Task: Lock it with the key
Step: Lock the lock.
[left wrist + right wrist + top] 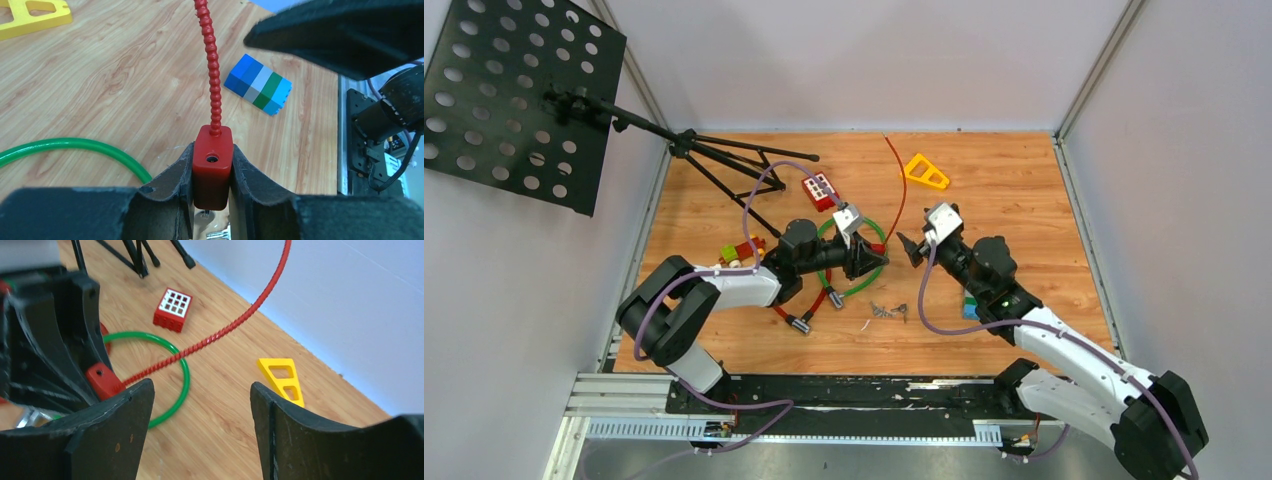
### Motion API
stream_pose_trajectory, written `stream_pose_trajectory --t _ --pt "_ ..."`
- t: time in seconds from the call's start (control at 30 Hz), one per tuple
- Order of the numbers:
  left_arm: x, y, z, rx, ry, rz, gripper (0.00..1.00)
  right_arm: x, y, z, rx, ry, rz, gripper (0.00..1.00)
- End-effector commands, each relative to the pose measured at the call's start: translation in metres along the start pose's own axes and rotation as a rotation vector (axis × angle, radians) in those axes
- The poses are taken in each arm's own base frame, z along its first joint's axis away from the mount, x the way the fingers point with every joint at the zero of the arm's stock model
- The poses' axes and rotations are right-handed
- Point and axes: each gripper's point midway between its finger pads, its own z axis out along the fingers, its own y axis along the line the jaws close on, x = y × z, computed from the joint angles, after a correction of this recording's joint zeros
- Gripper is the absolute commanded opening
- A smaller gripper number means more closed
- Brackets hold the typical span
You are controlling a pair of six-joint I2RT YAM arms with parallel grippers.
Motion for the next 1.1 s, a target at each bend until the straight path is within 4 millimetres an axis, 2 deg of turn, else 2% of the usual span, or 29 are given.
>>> stream_pose_trajectory --t 0.0,0.13,0.23,0.33,0.4,0.47,0.5,0.6,0.8,0.87,1.07 --pt "-0.026 0.005 0.002 -0.022 -0.048 0.106 0.00 -0.013 -0.008 -0.006 0.025 -0.114 -0.236 0.72" --pt "-0.026 0.012 -0.001 -0.066 -0.054 0.117 0.00 -0.003 -0.001 -0.016 -0.017 -0.134 -0.433 0.75" --pt "-0.027 0.008 0.001 -0.041 -0.053 0.109 0.00 -0.012 -0.004 -0.020 0.018 -0.177 -0.394 0.77" --pt "-0.025 0.007 0.001 -0.033 -0.048 0.106 0.00 -0.024 -0.012 -0.017 0.079 -0.218 -0.246 0.77" --pt "-0.026 0.005 0.002 -0.022 -0.051 0.105 0.00 -0.024 -0.033 -0.014 0.210 -0.194 -0.011 0.78" --pt "-0.027 0.004 0.001 -0.021 -0.056 0.102 0.00 -0.016 -0.053 -0.008 0.330 -0.111 0.219 0.77" --pt "-0.028 0.005 0.001 -0.025 -0.059 0.106 0.00 -0.026 -0.060 -0.001 0.348 -0.085 0.295 0.77" --pt "-0.028 0.006 -0.001 -0.036 -0.061 0.115 0.00 -0.014 -0.059 0.018 0.309 0.049 0.493 0.78" --pt "-0.028 0.005 -0.002 -0.041 -0.051 0.139 0.00 -0.007 -0.066 0.033 0.304 0.052 0.743 0.74" --pt "-0.027 0.004 -0.001 -0.036 -0.048 0.144 0.00 -0.003 -0.070 0.035 0.293 0.040 0.806 0.72" --pt "-0.023 -0.005 0.004 0.009 -0.031 0.149 0.00 0.004 -0.060 0.042 0.174 0.033 0.885 0.70"
